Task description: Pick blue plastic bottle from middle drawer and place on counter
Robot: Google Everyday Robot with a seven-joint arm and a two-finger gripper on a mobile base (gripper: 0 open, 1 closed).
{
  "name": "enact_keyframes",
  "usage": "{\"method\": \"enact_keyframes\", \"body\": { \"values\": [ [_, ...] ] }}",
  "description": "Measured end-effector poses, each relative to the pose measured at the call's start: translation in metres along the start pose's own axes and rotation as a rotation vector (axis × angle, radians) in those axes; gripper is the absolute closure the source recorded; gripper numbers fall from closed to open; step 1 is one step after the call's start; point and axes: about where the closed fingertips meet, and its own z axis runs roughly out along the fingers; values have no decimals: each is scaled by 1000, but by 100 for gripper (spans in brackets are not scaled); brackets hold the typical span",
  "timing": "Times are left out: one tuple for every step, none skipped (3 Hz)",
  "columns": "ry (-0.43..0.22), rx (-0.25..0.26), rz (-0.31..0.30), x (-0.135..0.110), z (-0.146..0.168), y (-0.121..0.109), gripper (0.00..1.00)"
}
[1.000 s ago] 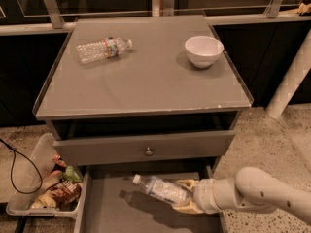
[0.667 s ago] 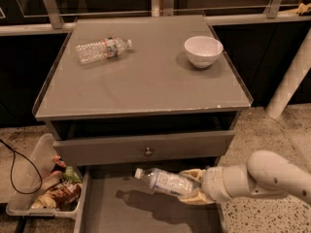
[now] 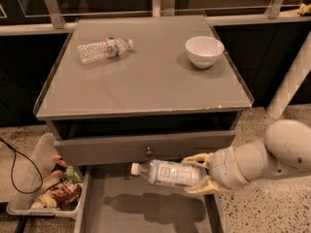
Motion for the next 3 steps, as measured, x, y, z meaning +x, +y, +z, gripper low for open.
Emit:
{"method": "enact_keyframes", "body": {
  "values": [
    [26,26,-46,-39,-36,-12,100],
    [63,73,-20,-69,-56,-41,100],
    [63,74,-20,-69,-56,-41,100]
  ]
}}
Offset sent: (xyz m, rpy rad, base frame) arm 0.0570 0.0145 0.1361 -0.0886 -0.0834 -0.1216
